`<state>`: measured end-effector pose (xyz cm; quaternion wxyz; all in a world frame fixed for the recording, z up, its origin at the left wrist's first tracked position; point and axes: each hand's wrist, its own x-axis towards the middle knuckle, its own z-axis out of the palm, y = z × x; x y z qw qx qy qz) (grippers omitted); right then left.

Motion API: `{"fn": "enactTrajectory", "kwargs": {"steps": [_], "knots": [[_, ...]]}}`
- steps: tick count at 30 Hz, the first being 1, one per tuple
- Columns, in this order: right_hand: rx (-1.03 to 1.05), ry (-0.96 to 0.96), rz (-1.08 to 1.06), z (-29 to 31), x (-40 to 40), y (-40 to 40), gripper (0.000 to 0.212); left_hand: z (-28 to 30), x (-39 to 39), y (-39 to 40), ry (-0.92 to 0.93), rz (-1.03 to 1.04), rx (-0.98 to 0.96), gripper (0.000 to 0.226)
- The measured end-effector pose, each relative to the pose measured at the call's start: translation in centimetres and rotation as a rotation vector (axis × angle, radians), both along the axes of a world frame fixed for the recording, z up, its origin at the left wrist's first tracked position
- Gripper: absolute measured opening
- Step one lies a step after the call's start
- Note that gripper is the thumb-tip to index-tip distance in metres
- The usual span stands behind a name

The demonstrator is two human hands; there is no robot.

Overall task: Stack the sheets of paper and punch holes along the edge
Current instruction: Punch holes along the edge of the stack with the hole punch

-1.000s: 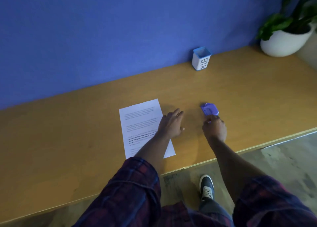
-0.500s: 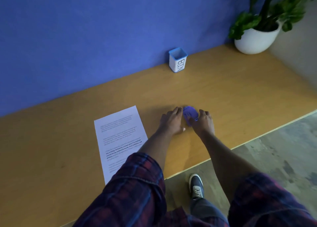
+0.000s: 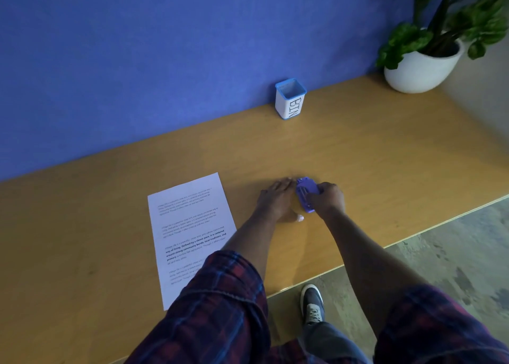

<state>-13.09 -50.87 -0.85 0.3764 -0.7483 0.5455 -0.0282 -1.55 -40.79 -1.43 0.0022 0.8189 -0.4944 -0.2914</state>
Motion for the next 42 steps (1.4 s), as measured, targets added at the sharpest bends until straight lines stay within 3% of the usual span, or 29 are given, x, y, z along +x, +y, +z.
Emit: {"fn": "enactTrajectory", "kwargs": {"steps": [7, 13, 16, 21, 25, 31, 37, 42], "knots": [[0.105, -0.103, -0.098, 0.3, 1.4, 1.4, 0.017, 0.5, 1.0, 2.4, -0.069, 0.019, -0.063, 0.108], [0.119, -0.118, -0.001, 0.8, 4.1, 4.6, 0.024, 1.6, 2.4, 6.4, -0.171, 0.185, -0.325, 0.062], [0.104, -0.117, 0.093, 0.9, 5.5, 6.6, 0.037, 1.9, 3.1, 8.3, -0.181, 0.305, -0.353, 0.038], [0.064, -0.089, 0.209, 0.8, 6.8, 9.8, 0.031, 1.6, 4.3, 12.0, -0.147, 0.475, -0.323, 0.026], [0.030, -0.043, 0.236, 0.8, 7.1, 11.8, 0.033, 1.8, 4.6, 15.0, -0.027, 0.615, -0.317, 0.039], [0.018, -0.006, 0.212, 0.9, 7.1, 13.2, 0.036, 1.6, 5.1, 19.4, -0.311, 0.717, -0.313, 0.032], [0.012, 0.031, 0.208, 0.8, 7.0, 13.7, 0.038, 1.1, 4.3, 23.7, -0.242, 1.263, 0.009, 0.090], [0.028, 0.015, 0.215, 0.6, 6.7, 13.6, 0.035, 0.8, 3.2, 24.7, -0.142, 1.384, 0.121, 0.111]]}}
